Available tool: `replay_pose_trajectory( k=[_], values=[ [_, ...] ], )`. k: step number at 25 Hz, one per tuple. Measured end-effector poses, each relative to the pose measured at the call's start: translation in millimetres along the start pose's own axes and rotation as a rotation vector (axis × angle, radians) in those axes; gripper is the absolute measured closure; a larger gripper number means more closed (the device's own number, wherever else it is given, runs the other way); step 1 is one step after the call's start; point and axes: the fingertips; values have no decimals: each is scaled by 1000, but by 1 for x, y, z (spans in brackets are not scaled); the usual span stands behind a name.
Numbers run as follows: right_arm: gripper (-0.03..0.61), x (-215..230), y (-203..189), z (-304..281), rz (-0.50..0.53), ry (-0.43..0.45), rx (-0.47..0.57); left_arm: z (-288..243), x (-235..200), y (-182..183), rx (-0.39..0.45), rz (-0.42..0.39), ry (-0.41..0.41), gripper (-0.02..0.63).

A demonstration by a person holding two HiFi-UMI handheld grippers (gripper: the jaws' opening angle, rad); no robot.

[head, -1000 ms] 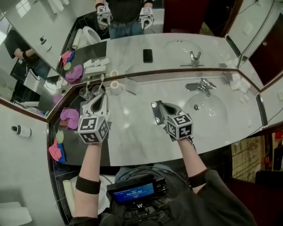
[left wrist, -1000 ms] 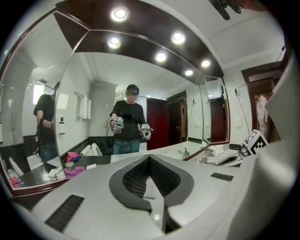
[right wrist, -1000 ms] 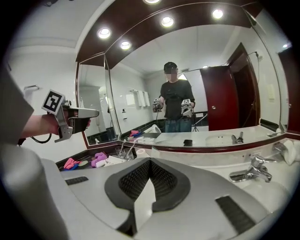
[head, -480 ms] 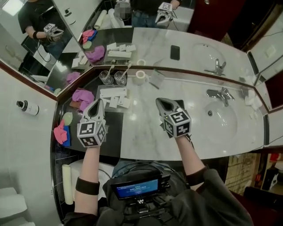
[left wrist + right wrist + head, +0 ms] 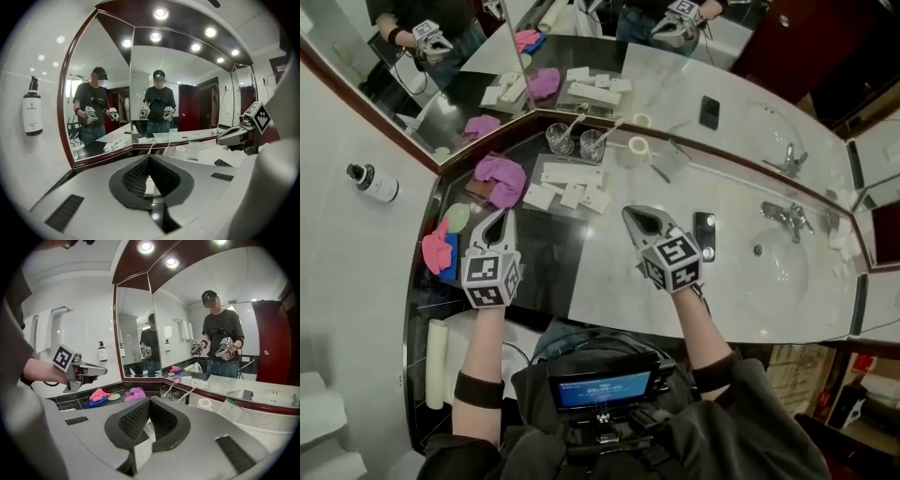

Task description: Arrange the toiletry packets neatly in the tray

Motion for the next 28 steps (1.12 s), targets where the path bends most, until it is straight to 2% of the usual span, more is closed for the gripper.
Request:
replay_pose_trajectory(
  k=[6,13,20,28],
  values=[
    [563,-29,-17,-21,68,50,-42,7,-22,-21,-19,29,10,614],
    [561,-49,-20,-41,120,84,-81,-2,-28,-28,-27,44,-2,614],
    [527,-50,-36,-81,309,118,-143,-16,-27,-33,-36,48,-12,614],
    [359,-37,-73,-132,491,167,-254,-35,-27,-46,-55,60,-17,614]
  ],
)
Point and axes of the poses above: the fingertips, and each gripper's own axes: z backward along the fingers, x to its right, y out of its top, and after that the axes turned 13 degrees about -y, right-handed
